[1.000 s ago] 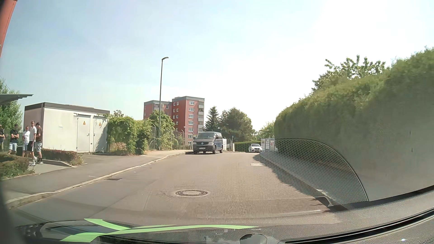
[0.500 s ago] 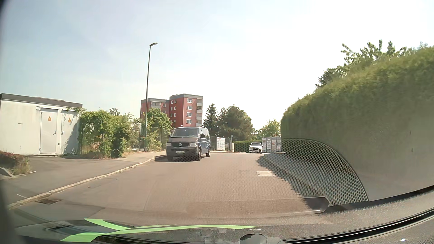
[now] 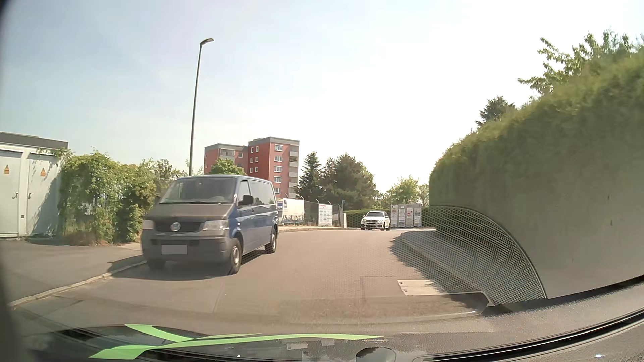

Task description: Follow the waypoints while adhering to traffic rules and regulations

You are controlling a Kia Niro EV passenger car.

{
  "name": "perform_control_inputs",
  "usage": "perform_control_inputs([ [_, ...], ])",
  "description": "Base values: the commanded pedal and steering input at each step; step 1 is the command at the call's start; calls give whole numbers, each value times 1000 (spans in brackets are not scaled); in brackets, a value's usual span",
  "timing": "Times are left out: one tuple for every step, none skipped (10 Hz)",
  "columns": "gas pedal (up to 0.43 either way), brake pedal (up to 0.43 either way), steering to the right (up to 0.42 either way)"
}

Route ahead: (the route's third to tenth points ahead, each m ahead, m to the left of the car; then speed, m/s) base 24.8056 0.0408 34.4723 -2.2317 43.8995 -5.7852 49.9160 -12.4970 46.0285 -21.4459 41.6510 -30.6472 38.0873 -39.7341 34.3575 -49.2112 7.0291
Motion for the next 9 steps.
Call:
perform_control_inputs([
  [0,0,2],
  [0,0,2],
  [0,0,2],
  [0,0,2],
  [0,0,2],
  [0,0,2],
  [0,0,4],
  [0,0,13],
  [0,0,20],
])
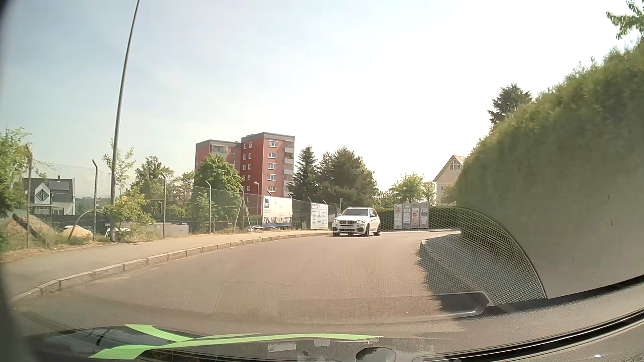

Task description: Follow the waypoints while adhering to traffic rules and regulations

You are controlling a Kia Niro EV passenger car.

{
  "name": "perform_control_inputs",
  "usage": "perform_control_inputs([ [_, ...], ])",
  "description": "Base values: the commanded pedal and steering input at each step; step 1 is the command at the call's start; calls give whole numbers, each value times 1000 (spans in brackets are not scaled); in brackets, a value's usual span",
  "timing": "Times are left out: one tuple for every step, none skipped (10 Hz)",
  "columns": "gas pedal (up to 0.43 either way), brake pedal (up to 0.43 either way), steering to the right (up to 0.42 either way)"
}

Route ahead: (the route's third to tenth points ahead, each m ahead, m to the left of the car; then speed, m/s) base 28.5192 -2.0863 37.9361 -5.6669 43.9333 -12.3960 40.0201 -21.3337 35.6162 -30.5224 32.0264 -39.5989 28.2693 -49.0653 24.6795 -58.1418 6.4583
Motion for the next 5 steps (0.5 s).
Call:
perform_control_inputs([
  [0,0,25],
  [0,0,29],
  [0,0,31],
  [0,0,32],
  [0,0,33],
])
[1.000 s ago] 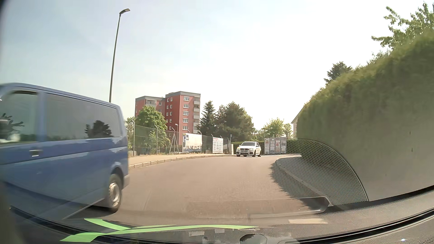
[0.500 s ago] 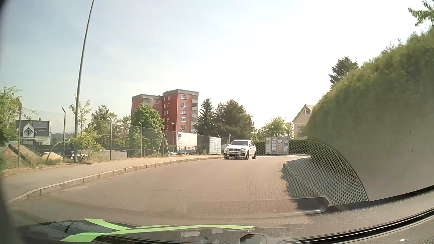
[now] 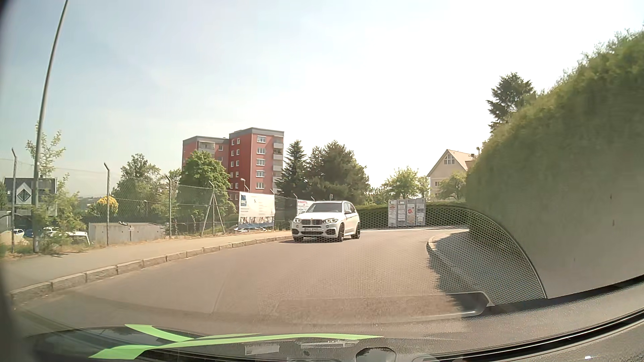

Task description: Follow the waypoints while adhering to traffic rules and regulations

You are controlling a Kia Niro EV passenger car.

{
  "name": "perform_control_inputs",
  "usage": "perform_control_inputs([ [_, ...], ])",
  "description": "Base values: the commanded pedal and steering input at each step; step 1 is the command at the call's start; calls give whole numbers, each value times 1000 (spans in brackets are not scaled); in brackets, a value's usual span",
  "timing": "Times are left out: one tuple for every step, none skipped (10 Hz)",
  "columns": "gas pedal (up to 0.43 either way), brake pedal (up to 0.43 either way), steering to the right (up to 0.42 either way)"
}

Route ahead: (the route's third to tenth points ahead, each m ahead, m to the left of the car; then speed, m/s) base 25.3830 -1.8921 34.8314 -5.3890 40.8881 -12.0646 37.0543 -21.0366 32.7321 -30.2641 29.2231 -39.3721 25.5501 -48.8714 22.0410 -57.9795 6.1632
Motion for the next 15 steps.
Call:
perform_control_inputs([
  [0,0,34],
  [0,0,34],
  [0,0,36],
  [0,0,38],
  [0,0,38],
  [0,0,39],
  [0,0,40],
  [0,0,41],
  [0,0,46],
  [0,0,52],
  [0,0,54],
  [0,0,52],
  [0,0,49],
  [0,0,48],
  [0,0,47],
])
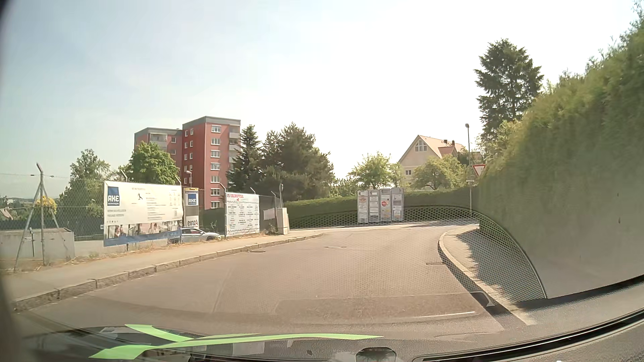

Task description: Follow the waypoints while adhering to traffic rules and regulations

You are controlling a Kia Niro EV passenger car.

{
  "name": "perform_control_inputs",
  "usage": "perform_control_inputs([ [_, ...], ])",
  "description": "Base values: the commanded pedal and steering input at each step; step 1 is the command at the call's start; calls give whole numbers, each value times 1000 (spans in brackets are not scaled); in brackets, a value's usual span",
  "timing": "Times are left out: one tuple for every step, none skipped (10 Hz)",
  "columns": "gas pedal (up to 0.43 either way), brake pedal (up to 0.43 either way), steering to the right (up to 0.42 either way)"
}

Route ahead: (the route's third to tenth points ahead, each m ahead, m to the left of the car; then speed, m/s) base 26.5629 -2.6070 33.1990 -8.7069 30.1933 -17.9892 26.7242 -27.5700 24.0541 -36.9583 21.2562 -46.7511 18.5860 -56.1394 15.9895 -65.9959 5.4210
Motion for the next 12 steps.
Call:
perform_control_inputs([
  [0,0,45],
  [0,0,43],
  [0,0,44],
  [0,0,46],
  [0,0,50],
  [0,0,56],
  [0,0,60],
  [0,0,63],
  [0,0,63],
  [0,0,64],
  [0,0,65],
  [0,0,65],
])
